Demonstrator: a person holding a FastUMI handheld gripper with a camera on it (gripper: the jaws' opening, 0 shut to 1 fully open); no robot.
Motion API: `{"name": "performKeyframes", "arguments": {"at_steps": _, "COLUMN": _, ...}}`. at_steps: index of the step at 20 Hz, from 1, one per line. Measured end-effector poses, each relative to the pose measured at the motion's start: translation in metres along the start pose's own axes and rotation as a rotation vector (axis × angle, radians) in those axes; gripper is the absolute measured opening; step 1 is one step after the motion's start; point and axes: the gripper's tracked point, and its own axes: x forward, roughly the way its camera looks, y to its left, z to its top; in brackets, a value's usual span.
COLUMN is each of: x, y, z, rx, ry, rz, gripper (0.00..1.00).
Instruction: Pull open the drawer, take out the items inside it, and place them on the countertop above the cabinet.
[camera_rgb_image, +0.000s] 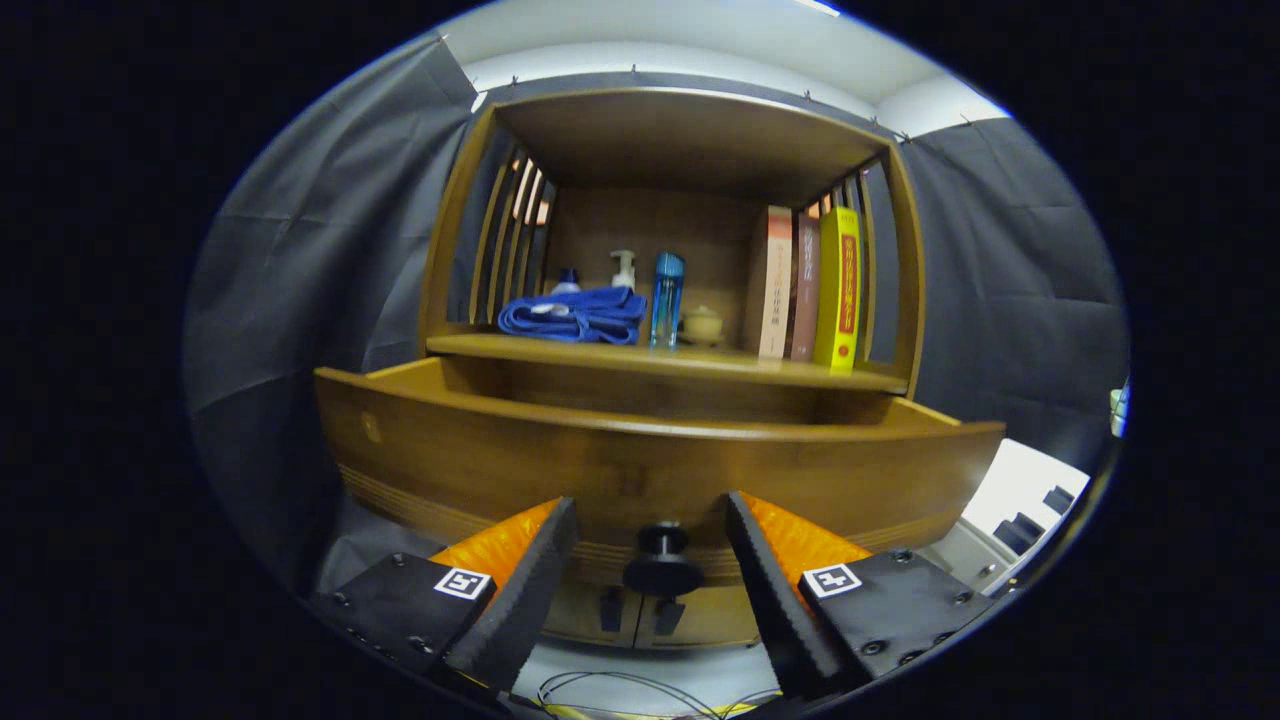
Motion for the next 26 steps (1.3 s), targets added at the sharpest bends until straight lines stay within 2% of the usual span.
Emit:
{"name": "performKeyframes", "arguments": {"at_steps": 4, "x": 0.005, "y": -0.008, "z": 0.070, "rx": -0.026, "ry": -0.081, "rz": 0.021, "gripper": 0.98}}
{"name": "performKeyframes", "arguments": {"at_steps": 7, "x": 0.046, "y": -0.009, "z": 0.073, "rx": -0.083, "ry": 0.066, "rz": 0.054, "gripper": 0.98}}
{"name": "performKeyframes", "arguments": {"at_steps": 10, "x": 0.093, "y": -0.008, "z": 0.069, "rx": -0.086, "ry": 0.172, "rz": 0.084, "gripper": 0.98}}
{"name": "performKeyframes", "arguments": {"at_steps": 13, "x": 0.130, "y": -0.019, "z": 0.055, "rx": -0.135, "ry": 0.246, "rz": 0.058, "gripper": 0.98}}
{"name": "performKeyframes", "arguments": {"at_steps": 15, "x": 0.145, "y": -0.013, "z": 0.036, "rx": -0.128, "ry": 0.317, "rz": 0.069, "gripper": 0.98}}
{"name": "performKeyframes", "arguments": {"at_steps": 18, "x": 0.158, "y": -0.002, "z": 0.011, "rx": -0.087, "ry": 0.420, "rz": 0.100, "gripper": 0.98}}
{"name": "performKeyframes", "arguments": {"at_steps": 25, "x": 0.183, "y": -0.019, "z": -0.046, "rx": -0.054, "ry": 0.565, "rz": 0.035, "gripper": 0.97}}
{"name": "performKeyframes", "arguments": {"at_steps": 26, "x": 0.185, "y": -0.018, "z": -0.048, "rx": -0.052, "ry": 0.570, "rz": 0.040, "gripper": 0.93}}
